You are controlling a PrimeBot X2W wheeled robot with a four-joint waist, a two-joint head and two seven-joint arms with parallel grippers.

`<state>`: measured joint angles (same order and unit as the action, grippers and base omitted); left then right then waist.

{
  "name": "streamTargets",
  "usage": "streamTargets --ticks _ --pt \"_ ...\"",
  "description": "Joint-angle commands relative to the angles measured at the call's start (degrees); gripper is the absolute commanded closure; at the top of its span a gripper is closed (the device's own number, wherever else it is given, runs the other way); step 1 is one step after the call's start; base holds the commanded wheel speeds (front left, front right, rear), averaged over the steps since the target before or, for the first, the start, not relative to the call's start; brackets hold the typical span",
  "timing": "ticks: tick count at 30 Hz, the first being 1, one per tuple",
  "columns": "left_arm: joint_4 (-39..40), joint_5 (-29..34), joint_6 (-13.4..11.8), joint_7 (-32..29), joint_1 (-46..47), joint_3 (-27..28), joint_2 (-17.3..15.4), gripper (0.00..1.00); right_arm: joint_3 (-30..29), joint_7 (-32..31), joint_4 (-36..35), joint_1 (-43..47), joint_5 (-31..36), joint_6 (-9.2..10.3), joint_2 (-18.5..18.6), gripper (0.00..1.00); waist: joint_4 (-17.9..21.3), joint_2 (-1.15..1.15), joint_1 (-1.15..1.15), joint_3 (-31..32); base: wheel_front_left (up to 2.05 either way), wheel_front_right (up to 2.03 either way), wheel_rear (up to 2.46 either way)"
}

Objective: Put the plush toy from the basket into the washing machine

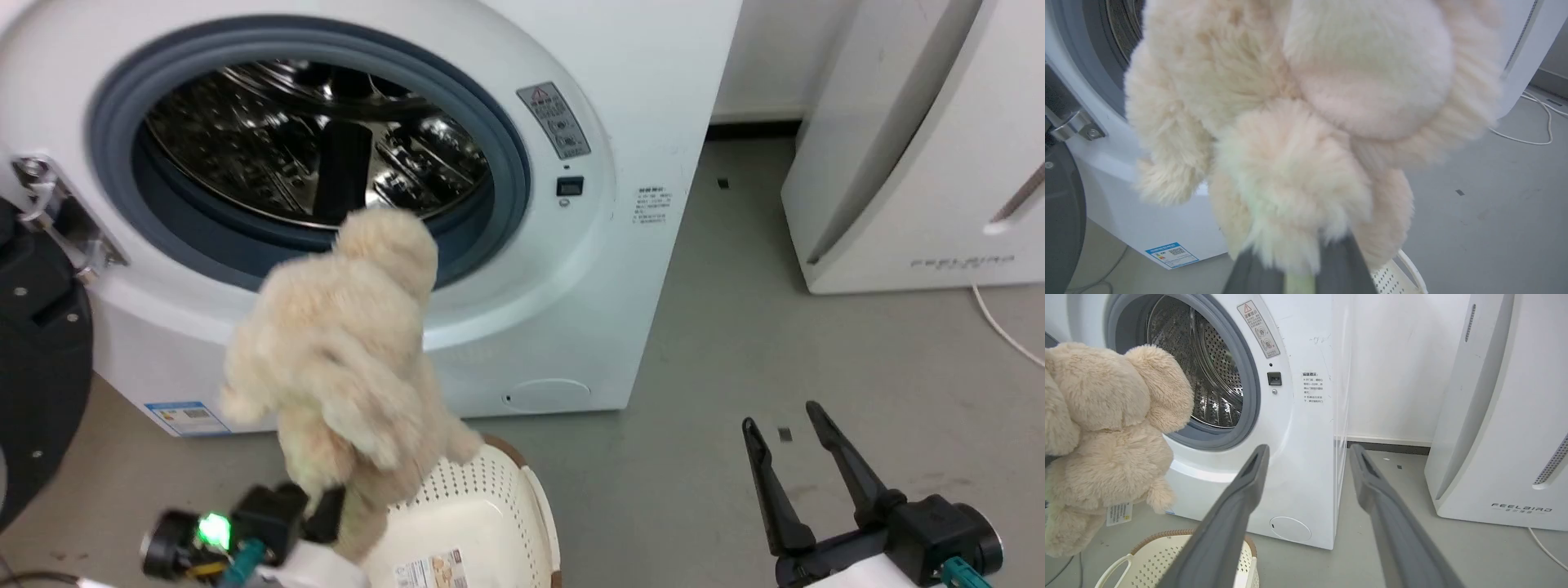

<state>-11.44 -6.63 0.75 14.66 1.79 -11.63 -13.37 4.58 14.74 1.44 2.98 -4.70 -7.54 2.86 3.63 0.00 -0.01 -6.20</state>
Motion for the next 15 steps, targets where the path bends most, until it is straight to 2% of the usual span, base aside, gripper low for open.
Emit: streamTargets --ticks 1,7,15 --pt "1.45 0.26 0.42 0.33 2.53 0.82 -0.99 1.0 -0.09 0.26 -0.67 -0.62 0.1 0.05 0.01 0.0 0.98 0.0 0.01 -2.04 0.0 0.0 0.0" --pt "2.57 0.03 2.21 -0.8 11.57 2.98 -4.82 1.0 -0.19 0.26 -2.43 -2.91 0.48 0.05 0.01 0.0 3.12 0.0 0.01 -8.26 0.0 0.0 0.0" --pt "2.78 -0.65 4.91 -9.8 28.02 4.63 -12.08 1.0 0.9 0.26 -4.65 -7.02 -0.55 0.05 0.01 0.0 7.23 0.0 0.01 -18.97 0.0 0.0 0.0"
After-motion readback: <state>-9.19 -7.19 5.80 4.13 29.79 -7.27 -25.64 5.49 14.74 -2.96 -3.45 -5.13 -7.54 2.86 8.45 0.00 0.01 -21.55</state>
